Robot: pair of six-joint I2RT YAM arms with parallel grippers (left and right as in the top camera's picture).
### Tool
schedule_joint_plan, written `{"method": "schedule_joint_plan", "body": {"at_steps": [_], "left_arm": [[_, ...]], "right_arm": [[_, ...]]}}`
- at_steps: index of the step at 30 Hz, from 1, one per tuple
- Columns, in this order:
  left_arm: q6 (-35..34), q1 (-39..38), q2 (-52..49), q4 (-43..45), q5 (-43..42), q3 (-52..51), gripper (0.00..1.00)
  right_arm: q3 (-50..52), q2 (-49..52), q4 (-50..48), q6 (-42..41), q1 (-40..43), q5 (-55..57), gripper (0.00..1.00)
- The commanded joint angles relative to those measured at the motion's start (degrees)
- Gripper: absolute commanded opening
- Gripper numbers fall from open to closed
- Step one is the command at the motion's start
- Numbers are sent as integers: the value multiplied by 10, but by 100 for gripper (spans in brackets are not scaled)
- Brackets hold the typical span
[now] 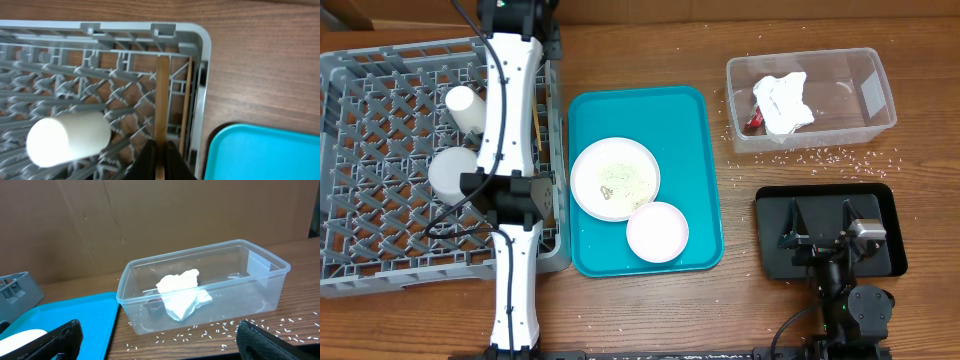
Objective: Sort waste into correct bins and load items into the dishwasher
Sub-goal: 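Carry the second chopstick with the left gripper to the rack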
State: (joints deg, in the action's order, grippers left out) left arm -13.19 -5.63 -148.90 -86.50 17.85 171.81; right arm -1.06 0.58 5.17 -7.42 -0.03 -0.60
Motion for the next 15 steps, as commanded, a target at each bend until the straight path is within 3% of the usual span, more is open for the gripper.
{"method": "schedule_joint_plan", "body": {"at_steps": [1,9,11,13,15], "left_arm": [[9,23,16,17,-56,-24,6],[15,46,16,49,-55,-60,9],[17,47,16,52,-55,-65,18],[16,48,16,51,-55,-65,35],[16,48,16,52,-55,-65,39]], "right_arm": [[6,-4,-3,3,1,5,100],[6,-4,-3,3,1,5,100],[6,-4,-3,3,1,5,100],[6,-4,-3,3,1,5,100],[6,-4,-3,3,1,5,100]]}}
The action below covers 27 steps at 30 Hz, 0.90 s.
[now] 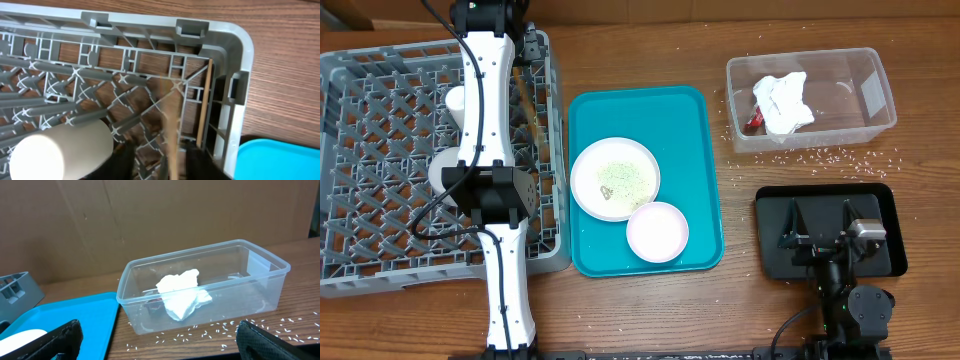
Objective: Sort waste into correct bins and load items into the dishwasher
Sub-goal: 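Carry the second chopstick with the left gripper to the rack, then lower the chopstick into the rack and open the left gripper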
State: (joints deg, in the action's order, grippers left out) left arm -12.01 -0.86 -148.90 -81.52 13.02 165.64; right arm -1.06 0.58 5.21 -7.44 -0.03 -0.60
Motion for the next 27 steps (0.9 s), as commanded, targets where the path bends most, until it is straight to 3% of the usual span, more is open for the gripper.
{"method": "schedule_joint_plan", "body": {"at_steps": [1,3,14,16,19,23,27], "left_arm": [[5,0,16,2,-7,-3,43],[4,0,16,2,-11,-3,49],[-5,0,19,-71,-102,74,52],[-4,0,22,-121,-144,135,54],[-4,0,47,-153,-186,144,54],[0,-3,80,-153,-291,144,56],[0,-15,102,-153,-323,144,58]], "right_arm": [[6,-4,-4,4,1,5,100],[6,-4,-4,4,1,5,100],[6,-4,-4,4,1,5,100],[6,-4,-4,4,1,5,100],[6,-4,-4,4,1,5,100],[6,-4,-4,4,1,5,100],[6,-4,-4,4,1,5,100]]}}
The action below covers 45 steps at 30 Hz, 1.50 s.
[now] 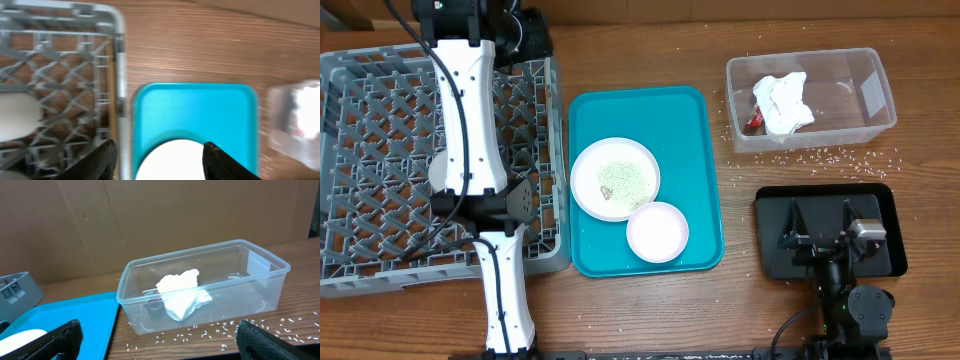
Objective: Sort waste into correct bins and load items into the dishwasher
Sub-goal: 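Lower the chopstick into the rack and open the left gripper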
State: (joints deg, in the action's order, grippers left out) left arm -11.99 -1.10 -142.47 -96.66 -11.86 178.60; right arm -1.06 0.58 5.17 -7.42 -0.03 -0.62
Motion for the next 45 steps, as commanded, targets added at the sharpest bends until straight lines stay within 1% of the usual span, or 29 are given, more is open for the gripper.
{"method": "schedule_joint_plan", "body": {"at_steps": [1,7,11,13,16,17,20,21,24,27,29,32,34,37,41,45], "left_arm": [[0,-18,43,-2,-75,14,58],[0,-56,76,-2,-65,-1,62],[0,-95,111,-2,11,-70,67],[0,-110,130,-2,37,-116,71],[0,-127,157,-2,49,-188,79],[3,-130,163,-2,50,-208,82],[2,-136,163,-2,77,-245,99],[2,-136,163,-2,86,-260,100],[2,-135,163,-2,91,-289,100],[1,-131,163,-1,100,-297,100],[-10,-128,163,0,134,-297,100],[-73,-111,163,-2,242,-297,100],[-120,-86,163,-1,275,-297,100],[-156,-38,163,-1,258,-297,100],[-155,23,163,-2,185,-297,100],[-155,70,163,-1,161,-297,100]], "right_arm": [[6,-4,-3,3,1,6,100],[6,-4,-3,3,1,6,100],[6,-4,-3,3,1,6,100],[6,-4,-3,3,1,6,100],[6,-4,-3,3,1,6,100],[6,-4,-3,3,1,6,100],[6,-4,-3,3,1,6,100],[6,-4,-3,3,1,6,100],[6,-4,-3,3,1,6,100],[6,-4,-3,3,1,6,100],[6,-4,-3,3,1,6,100],[6,-4,-3,3,1,6,100],[6,-4,-3,3,1,6,100],[6,-4,-3,3,1,6,100],[6,-4,-3,3,1,6,100],[6,-4,-17,4,1,9,100]]}}
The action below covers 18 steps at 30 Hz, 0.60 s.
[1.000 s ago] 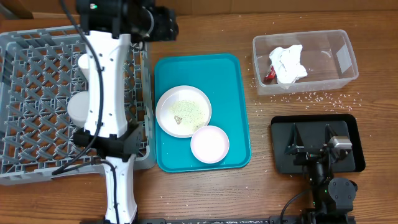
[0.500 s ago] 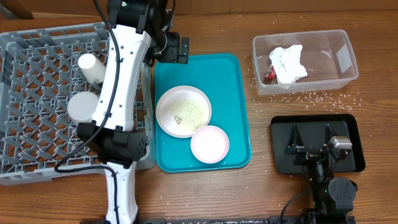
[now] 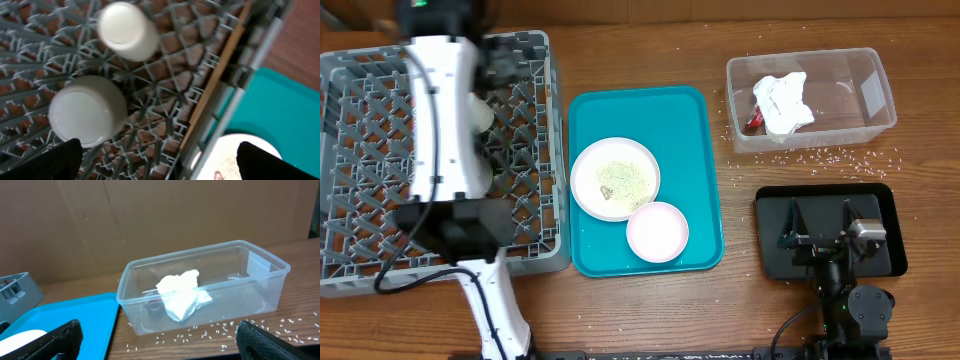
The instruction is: Sort waste into correct bins and load items into the dishwasher
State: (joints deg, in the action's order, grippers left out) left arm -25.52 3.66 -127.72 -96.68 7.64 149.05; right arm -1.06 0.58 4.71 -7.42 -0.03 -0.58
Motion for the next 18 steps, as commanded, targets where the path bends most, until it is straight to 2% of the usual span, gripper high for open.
{"method": "schedule_joint_plan", "body": {"at_steps": [1,8,12,16,18], "left_arm": [[-19,30,16,-1,-37,-1,100],[-25,67,16,3,-48,-1,100],[-28,75,16,3,-38,-1,100],[-29,80,16,16,-36,-1,100],[-38,86,16,27,-37,-1,100]], "right_arm": [[6,-4,-17,3,1,9,100],[6,-4,-146,-88,1,-85,100],[6,-4,-301,-128,1,-85,100],[4,-4,-447,-127,1,-85,100],[-11,-4,-476,-120,1,-85,100]]}}
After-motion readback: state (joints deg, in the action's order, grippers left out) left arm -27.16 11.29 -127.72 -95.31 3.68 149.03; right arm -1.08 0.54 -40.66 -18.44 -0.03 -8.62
